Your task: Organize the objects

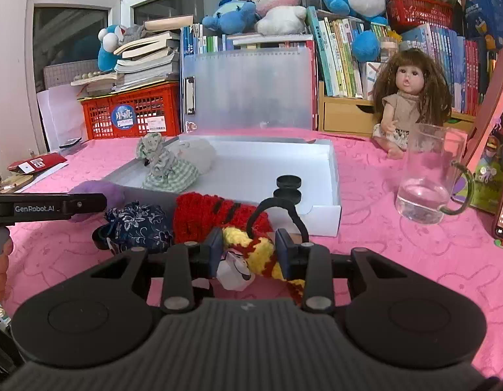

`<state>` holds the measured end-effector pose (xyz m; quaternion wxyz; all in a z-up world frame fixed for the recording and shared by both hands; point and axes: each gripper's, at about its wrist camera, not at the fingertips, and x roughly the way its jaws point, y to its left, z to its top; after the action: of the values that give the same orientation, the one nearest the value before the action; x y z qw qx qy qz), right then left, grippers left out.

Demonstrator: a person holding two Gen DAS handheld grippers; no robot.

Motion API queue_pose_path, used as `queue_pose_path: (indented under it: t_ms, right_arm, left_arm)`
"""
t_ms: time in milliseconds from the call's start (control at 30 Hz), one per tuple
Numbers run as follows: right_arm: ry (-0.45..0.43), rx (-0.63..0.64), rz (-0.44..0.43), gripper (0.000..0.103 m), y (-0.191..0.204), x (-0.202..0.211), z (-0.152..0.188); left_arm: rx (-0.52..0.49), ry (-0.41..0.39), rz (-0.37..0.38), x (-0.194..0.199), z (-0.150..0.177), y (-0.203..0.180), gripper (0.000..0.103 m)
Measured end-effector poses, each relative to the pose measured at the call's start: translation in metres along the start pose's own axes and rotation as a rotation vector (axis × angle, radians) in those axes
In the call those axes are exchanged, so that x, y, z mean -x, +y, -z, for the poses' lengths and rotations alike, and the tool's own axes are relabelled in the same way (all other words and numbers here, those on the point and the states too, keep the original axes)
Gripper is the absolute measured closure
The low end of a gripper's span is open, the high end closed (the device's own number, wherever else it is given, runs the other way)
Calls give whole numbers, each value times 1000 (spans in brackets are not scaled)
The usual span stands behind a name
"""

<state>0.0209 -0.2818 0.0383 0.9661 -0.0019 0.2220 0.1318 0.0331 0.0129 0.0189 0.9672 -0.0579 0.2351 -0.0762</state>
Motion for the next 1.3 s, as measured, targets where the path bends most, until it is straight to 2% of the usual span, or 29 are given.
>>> queue_pose_path:
  t_ms: [333,633,867,1300]
  right_arm:
    - [-40,16,9,64,0,4,-13]
    - [-61,22,25,64,-5,-1,-28]
    - [-47,5,24,64,-14,-16,-44]
    - [16,16,35,63,-27,-55,-59]
  left_arm:
    - [-21,-53,21,13,-16,-8,43]
    - [-33,-74,44,1,-38,-15,43]
    - [-36,-34,64,-24,-47,-22,43]
    - [-27,29,44,-65,-47,-23,43]
